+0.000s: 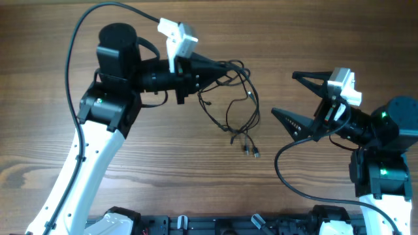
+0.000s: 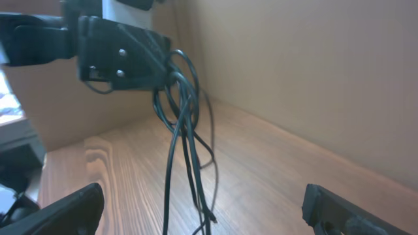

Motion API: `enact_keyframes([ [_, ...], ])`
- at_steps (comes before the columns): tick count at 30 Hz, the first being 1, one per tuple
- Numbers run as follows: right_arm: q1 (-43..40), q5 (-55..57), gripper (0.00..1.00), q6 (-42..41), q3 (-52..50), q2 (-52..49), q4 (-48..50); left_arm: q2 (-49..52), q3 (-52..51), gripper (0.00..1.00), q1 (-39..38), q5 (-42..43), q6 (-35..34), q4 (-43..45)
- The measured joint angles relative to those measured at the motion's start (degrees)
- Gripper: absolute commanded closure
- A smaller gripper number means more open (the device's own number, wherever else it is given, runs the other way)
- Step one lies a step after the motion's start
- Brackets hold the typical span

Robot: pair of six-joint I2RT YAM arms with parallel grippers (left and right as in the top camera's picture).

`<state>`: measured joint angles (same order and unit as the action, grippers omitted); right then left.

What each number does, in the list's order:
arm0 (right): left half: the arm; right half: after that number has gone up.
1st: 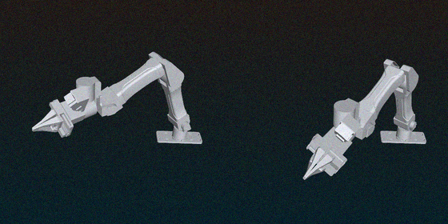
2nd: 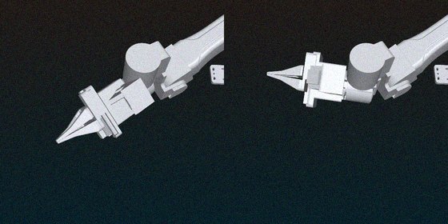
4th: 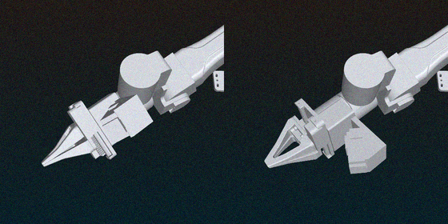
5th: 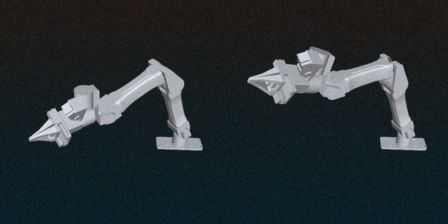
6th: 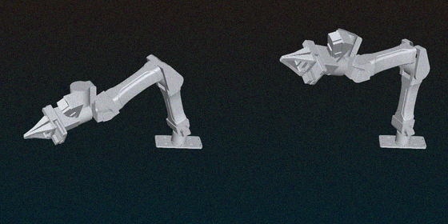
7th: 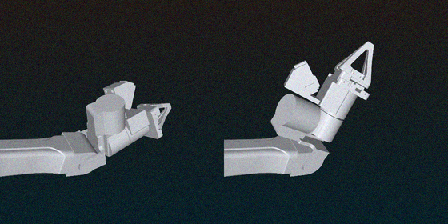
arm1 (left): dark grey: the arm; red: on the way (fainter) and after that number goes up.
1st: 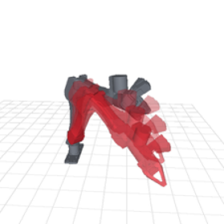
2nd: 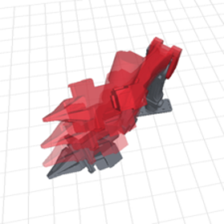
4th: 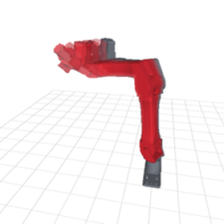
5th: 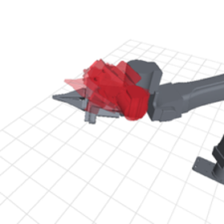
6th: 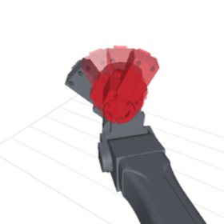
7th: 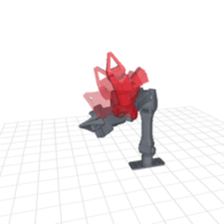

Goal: Untangle cables

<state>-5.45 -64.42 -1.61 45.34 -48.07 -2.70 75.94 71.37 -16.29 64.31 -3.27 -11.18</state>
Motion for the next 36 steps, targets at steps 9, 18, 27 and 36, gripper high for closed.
enact_keyframes([
  [9, 0.00, -7.19, 0.14, 0.04, 0.00, 0.04, 3.30, -0.11, 0.00, 0.96, -13.25, 1.18, 7.74, 2.40],
  [18, 0.00, -10.58, 0.53, 0.02, 0.00, 0.04, 3.43, -0.11, 0.00, 0.94, -17.66, 1.16, 8.61, 2.45],
  [27, 0.00, -10.69, 0.96, -0.04, 0.00, 0.15, 3.39, -0.11, 0.00, 0.00, -18.08, -0.13, 9.01, 2.67],
  [36, 0.00, 6.97, 0.96, -14.29, 0.00, 0.15, 3.34, -0.13, 0.00, 0.00, -13.73, -10.75, -15.96, 2.60],
])
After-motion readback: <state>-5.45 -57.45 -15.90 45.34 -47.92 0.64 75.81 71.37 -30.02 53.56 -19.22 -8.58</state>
